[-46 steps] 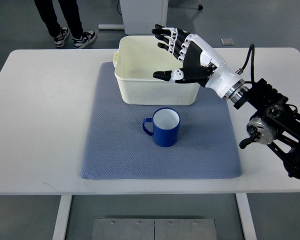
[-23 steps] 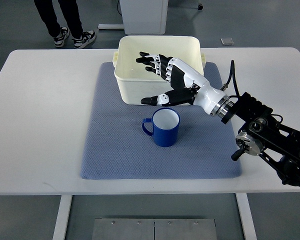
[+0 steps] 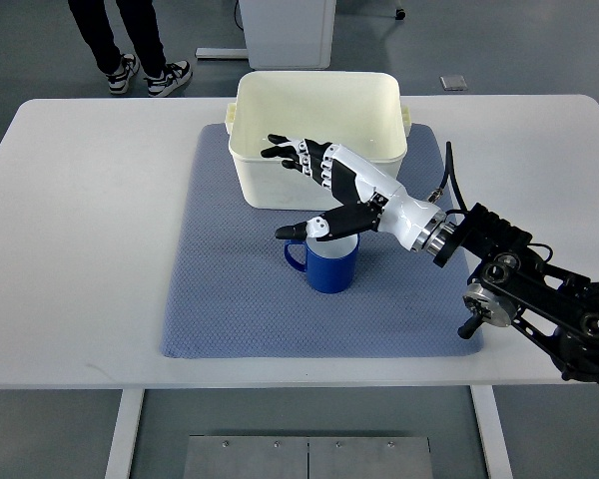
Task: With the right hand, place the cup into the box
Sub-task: 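Lower the right hand onto the blue mug rim and hook its fingers inside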
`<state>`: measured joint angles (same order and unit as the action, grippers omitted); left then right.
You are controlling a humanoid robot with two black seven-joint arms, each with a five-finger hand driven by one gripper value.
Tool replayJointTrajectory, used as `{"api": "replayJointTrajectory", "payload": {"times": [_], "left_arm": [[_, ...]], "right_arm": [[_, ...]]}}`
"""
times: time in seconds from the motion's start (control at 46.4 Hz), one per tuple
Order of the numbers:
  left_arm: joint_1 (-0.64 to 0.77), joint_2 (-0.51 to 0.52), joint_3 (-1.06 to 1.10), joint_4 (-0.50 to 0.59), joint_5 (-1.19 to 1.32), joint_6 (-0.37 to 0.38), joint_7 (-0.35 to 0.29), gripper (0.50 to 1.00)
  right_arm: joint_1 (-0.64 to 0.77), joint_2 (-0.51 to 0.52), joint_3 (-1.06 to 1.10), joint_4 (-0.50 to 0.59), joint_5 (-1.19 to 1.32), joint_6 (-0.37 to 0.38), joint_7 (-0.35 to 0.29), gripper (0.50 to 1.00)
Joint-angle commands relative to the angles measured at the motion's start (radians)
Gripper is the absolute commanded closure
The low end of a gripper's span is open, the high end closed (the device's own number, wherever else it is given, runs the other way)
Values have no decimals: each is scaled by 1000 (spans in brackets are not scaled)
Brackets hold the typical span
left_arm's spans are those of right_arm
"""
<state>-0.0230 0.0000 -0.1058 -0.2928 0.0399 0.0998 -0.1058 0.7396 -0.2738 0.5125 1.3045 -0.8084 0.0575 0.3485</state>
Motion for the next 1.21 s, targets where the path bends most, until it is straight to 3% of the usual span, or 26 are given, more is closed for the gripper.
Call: {"api": "replayJointTrajectory", "payload": {"times": [0.0,0.345,0.819,1.186], "left_arm": [[0,0,0,0,0,0,0,500],[0,0,0,0,0,0,0,500],[0,0,0,0,0,0,0,500],[0,0,0,0,0,0,0,500]], "right_arm": [[-3,1,0,-14,0,-1,10,500],[-28,1,-29,-42,0,-1,47,500],[-34,13,-68,-175,2,-2,109,500],[-45,13,-89,-177,3,-2,127,500]]}}
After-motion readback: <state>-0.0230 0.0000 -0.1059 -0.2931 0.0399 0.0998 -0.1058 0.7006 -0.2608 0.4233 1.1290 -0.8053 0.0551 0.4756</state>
